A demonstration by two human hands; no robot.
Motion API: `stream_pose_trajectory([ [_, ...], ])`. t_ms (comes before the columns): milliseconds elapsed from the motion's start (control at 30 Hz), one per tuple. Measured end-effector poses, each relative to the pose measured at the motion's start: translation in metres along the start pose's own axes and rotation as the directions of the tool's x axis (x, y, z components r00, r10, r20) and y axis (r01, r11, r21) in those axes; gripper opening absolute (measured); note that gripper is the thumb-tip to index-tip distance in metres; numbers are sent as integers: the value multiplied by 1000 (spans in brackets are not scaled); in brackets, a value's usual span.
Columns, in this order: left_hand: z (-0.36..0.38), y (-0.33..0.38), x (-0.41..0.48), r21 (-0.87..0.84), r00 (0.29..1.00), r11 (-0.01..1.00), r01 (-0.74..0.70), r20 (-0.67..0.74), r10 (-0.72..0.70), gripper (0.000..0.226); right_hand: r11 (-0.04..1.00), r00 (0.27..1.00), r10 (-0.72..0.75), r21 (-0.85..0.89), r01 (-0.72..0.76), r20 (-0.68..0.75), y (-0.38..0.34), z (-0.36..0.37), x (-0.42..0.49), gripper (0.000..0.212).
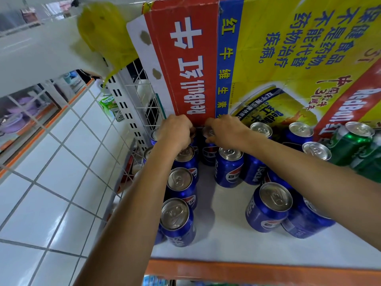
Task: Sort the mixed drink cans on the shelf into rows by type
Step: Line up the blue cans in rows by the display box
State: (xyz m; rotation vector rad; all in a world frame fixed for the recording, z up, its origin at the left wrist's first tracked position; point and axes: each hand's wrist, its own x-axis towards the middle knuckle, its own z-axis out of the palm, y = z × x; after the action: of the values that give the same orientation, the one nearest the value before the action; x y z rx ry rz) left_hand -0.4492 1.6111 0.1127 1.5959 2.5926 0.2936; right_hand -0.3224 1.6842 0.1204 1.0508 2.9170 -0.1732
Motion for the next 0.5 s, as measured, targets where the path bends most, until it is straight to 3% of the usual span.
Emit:
stream_pose_trajectory([
  [267, -1, -3, -2, -7, 1000, 1000, -15, -3, 15, 29, 999, 1000, 28, 15, -28, 14, -1, 4, 3, 49],
  [500, -5, -2, -8, 4, 999, 999, -42, 20, 42, 27, 982, 1000, 15, 186, -17, 13, 8, -2, -13, 59],
])
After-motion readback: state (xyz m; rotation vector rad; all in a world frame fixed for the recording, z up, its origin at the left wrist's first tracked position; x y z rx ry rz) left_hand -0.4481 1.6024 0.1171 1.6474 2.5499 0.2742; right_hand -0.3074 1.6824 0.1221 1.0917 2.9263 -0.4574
